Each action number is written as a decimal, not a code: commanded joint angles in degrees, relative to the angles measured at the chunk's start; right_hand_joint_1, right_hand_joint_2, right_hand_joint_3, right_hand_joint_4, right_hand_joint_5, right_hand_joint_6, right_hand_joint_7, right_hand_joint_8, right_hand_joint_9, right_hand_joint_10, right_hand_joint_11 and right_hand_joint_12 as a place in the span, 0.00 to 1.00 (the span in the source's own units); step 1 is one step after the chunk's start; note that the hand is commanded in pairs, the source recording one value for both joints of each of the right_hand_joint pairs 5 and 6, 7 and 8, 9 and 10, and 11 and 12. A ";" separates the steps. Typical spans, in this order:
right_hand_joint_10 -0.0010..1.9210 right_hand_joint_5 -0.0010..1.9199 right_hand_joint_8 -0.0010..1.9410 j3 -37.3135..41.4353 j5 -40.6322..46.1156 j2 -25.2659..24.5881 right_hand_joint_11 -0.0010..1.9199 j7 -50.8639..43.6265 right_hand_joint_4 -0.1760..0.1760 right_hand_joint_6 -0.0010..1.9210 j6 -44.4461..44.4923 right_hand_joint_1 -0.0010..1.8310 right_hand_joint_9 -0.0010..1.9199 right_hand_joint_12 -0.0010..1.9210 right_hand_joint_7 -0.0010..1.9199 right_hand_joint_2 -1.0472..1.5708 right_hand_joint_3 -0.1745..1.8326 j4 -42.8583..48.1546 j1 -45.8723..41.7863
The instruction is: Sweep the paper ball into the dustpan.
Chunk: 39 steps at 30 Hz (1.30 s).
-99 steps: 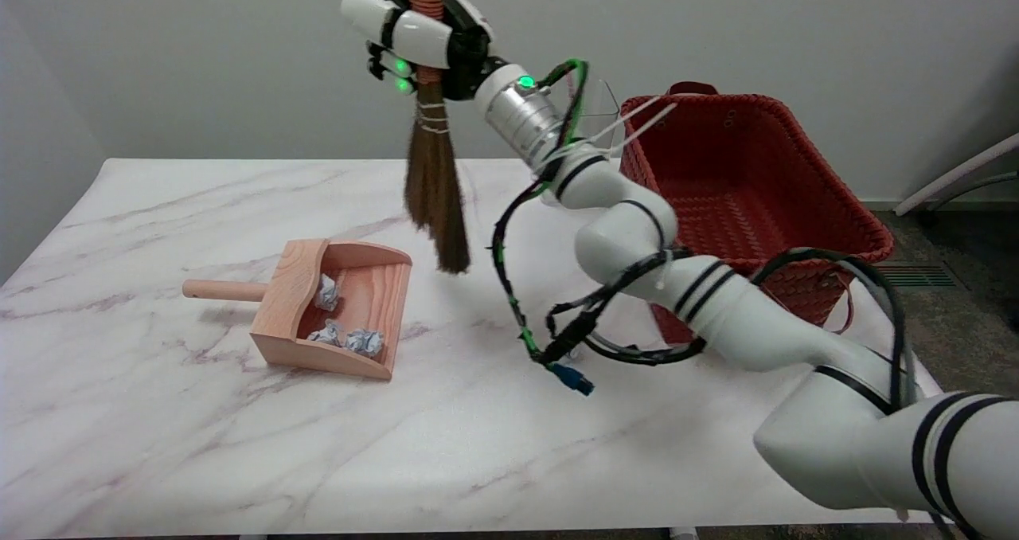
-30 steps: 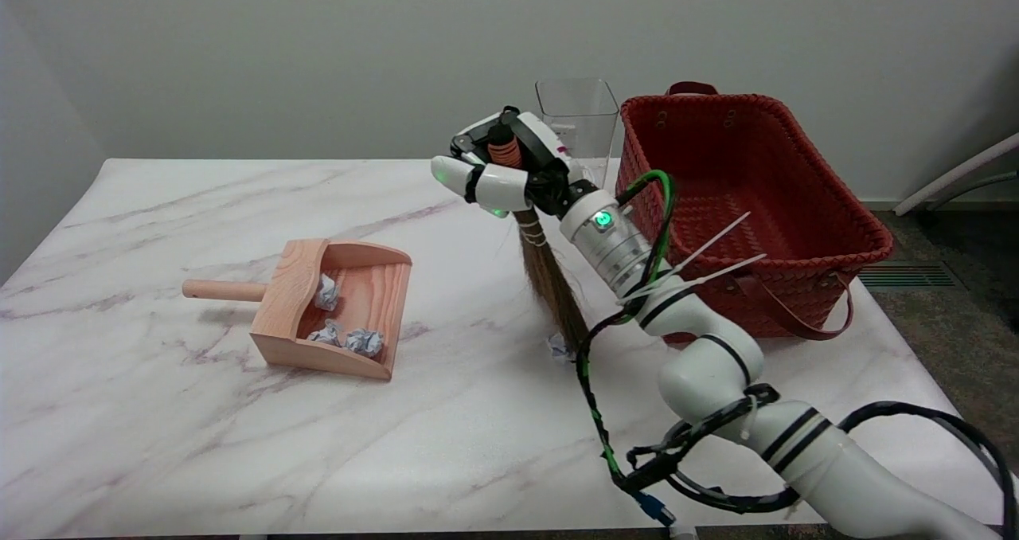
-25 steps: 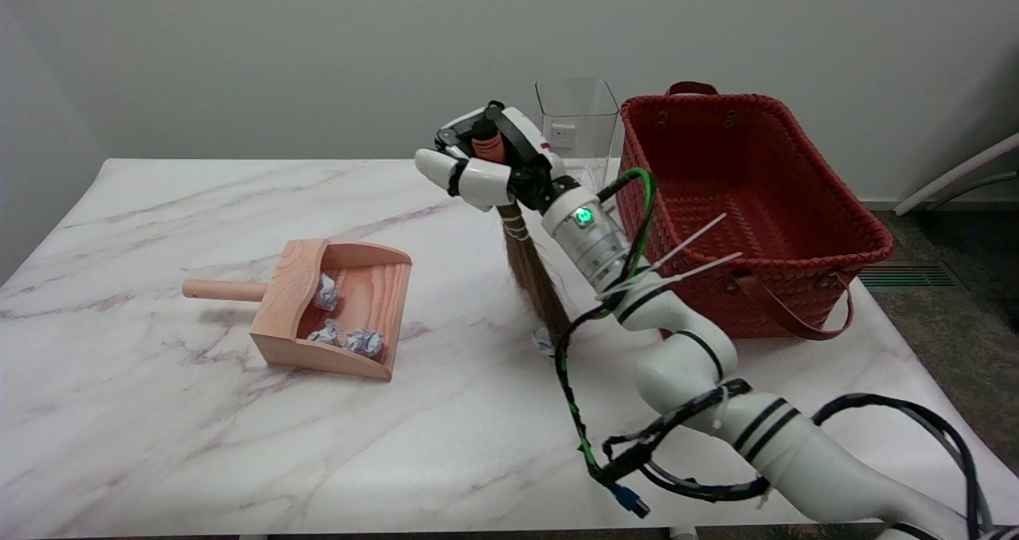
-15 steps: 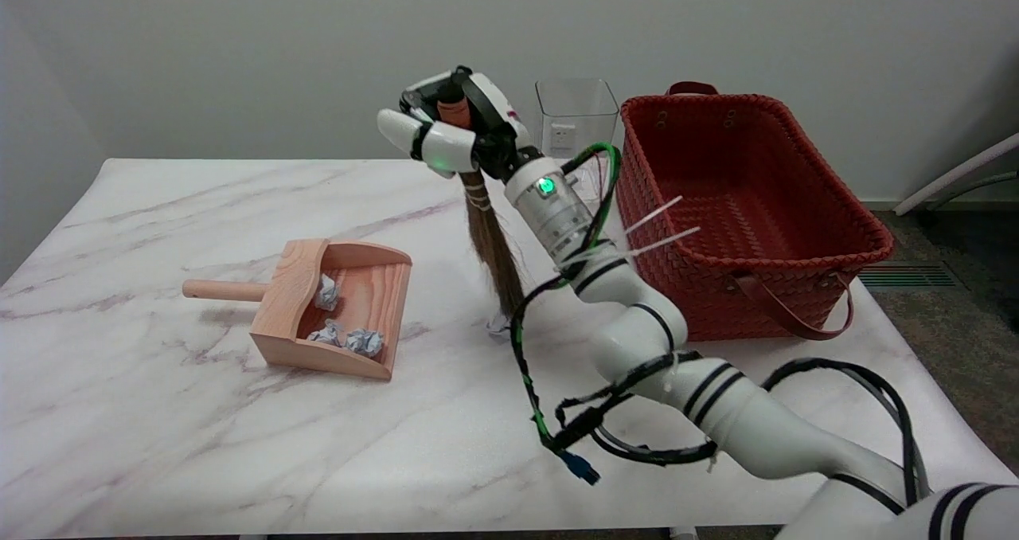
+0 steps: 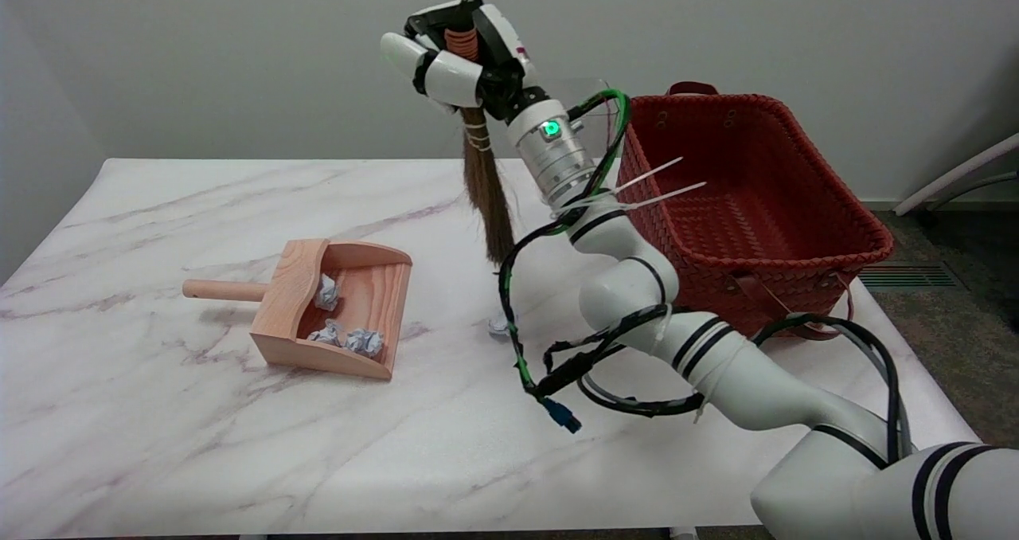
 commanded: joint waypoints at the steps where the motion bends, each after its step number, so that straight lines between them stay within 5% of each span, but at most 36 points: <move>1: 1.00 1.00 0.99 3.09 5.15 15.20 0.97 -4.28 0.50 1.00 -6.96 0.63 1.00 0.97 1.00 1.00 0.28 15.44 -12.86; 15: 1.00 1.00 0.99 3.64 5.23 12.52 0.97 -7.43 0.50 1.00 -6.99 0.64 1.00 0.97 1.00 1.00 0.28 18.49 -22.95; 21: 1.00 1.00 0.99 0.11 5.23 6.52 0.97 -13.72 0.50 1.00 -7.11 0.64 1.00 0.97 1.00 1.00 0.28 16.55 -22.16; 28: 1.00 1.00 0.99 -2.55 4.58 -5.36 0.98 -20.42 0.50 1.00 -4.42 0.64 1.00 0.98 1.00 1.00 0.28 3.46 -14.10; 39: 1.00 1.00 0.99 -10.84 5.23 -15.85 0.97 -20.28 0.50 1.00 1.00 0.64 1.00 0.97 1.00 1.00 0.29 -20.80 6.70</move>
